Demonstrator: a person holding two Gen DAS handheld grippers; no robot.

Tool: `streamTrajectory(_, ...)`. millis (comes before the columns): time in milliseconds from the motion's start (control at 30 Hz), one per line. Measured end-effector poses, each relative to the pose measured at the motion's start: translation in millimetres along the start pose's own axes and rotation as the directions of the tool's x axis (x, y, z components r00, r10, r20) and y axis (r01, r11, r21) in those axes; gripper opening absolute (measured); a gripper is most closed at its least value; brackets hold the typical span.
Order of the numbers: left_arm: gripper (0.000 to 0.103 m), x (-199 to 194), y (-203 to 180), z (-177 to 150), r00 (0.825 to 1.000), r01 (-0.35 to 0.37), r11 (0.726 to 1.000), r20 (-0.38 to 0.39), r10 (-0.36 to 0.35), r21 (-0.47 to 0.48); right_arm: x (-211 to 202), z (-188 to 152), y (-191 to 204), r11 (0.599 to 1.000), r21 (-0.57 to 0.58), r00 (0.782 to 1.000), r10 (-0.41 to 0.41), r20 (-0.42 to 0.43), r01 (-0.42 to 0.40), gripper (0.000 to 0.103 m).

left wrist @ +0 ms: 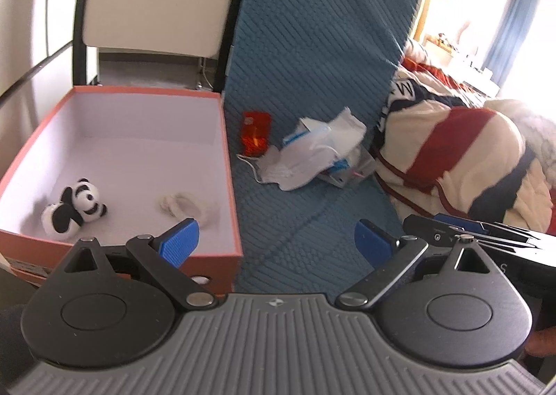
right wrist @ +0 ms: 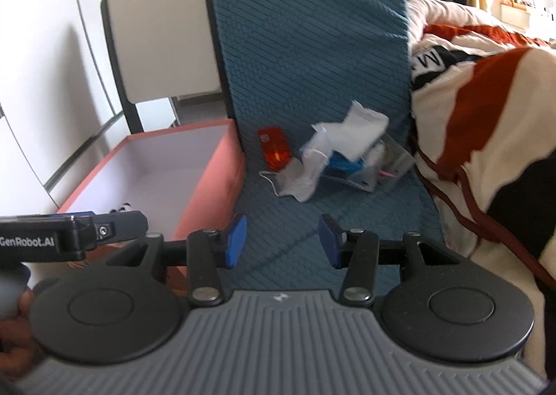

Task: Organize soft objects
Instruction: 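Move both grippers back toward the masks and tissues on the seat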

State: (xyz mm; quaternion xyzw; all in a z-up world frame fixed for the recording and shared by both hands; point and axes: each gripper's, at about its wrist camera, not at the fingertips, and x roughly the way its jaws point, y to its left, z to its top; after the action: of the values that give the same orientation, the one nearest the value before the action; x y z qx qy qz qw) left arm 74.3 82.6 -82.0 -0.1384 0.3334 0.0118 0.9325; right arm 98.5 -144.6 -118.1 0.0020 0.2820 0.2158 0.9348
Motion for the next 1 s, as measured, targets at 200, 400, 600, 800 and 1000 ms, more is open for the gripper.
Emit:
streamTrajectory(200, 0.098, 0, -19, -6, 1.0, 0.019, 1.0, 0.012, -0.019, 0.023, -12, -11, -19, 0.999, 0.025, 1.0, -0.03, -0.007, 0.031, 0.049)
streamTrajectory(400, 0.098, -1, -36, -11, 0.999, 0.035, 0.999, 0.018, -0.035, 0.021, -25, -16, -36, 0.998, 0.047, 0.999, -0.042, 0.011, 0.041, 0.049)
streamTrajectory(600, 0.098, 5, -59, -20, 0.999, 0.05, 0.999, -0.004, -0.05, 0.015, -41, -22, -56, 0.997, 0.06, 0.999, -0.05, 0.014, 0.049, 0.049)
streamTrajectory(800, 0.098, 12, -78, -23, 0.997, 0.077, 0.997, -0.024, -0.076, 0.032, -53, -29, -76, 0.994, 0.074, 0.997, -0.077, 0.009, 0.076, 0.049)
streamTrajectory(1000, 0.098, 24, -87, -18, 0.996, 0.083, 0.995, -0.029, -0.081, 0.06, -52, -34, -94, 0.989, 0.113, 0.996, -0.093, 0.015, 0.09, 0.049)
